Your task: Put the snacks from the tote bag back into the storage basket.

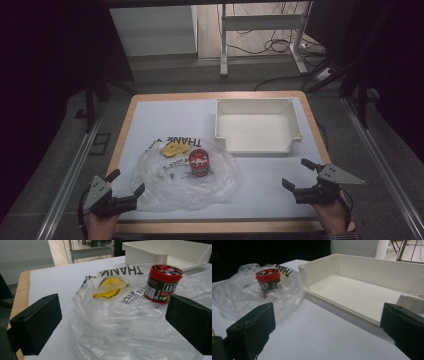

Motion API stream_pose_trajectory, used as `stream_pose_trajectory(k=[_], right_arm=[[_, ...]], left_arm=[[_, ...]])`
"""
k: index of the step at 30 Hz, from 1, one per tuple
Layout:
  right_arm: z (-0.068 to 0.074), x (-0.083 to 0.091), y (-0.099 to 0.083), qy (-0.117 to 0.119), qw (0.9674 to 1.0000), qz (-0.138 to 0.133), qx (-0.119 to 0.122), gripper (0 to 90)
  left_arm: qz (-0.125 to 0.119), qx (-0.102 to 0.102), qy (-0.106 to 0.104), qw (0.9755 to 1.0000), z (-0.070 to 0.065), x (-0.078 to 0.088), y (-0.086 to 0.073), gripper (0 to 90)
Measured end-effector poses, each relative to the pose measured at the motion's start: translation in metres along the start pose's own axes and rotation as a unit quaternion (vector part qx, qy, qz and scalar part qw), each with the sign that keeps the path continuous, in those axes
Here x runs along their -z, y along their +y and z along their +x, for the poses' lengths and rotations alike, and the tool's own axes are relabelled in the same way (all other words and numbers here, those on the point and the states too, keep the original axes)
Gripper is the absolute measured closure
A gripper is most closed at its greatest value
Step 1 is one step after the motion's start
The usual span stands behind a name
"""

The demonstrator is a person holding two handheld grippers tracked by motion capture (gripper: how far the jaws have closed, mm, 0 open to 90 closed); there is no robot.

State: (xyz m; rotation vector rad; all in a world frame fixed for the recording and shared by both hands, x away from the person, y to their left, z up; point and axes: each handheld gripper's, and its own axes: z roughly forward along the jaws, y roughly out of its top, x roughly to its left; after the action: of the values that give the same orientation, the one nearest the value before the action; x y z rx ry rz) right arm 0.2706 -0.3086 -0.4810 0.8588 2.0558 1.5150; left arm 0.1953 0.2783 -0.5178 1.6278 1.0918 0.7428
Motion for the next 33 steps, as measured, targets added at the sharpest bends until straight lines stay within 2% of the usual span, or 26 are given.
stream_pose_trajectory(k=[8, 15, 21, 27, 33], right_arm=[[0.003, -0.001, -0.001, 0.008, 1.0, 0.007, -0.001, 0.0], [0.003, 0.003, -0.003, 0.006, 0.9999, 0.012, -0.003, 0.0], [0.004, 0.001, -0.004, 0.012, 0.9998, 0.019, -0.001, 0.0], [0.005, 0.0, -0.004, 0.013, 0.9997, 0.021, -0.002, 0.0], [0.003, -0.001, -0.003, 0.007, 0.9999, 0.008, -0.003, 0.0]], left_arm=[[-0.023, 0.021, -0.016, 0.9994, 0.005, -0.003, 0.001, 0.0], [-0.032, 0.025, -0.037, 0.9985, 0.005, -0.008, 0.001, 0.3], [-0.04, 0.015, -0.045, 0.9981, 0.003, -0.01, 0.001, 0.2], [-0.043, 0.005, -0.045, 0.998, 0.001, -0.01, 0.001, 0.0], [-0.041, 0.001, -0.046, 0.9981, 0.0, -0.01, 0.002, 0.0]])
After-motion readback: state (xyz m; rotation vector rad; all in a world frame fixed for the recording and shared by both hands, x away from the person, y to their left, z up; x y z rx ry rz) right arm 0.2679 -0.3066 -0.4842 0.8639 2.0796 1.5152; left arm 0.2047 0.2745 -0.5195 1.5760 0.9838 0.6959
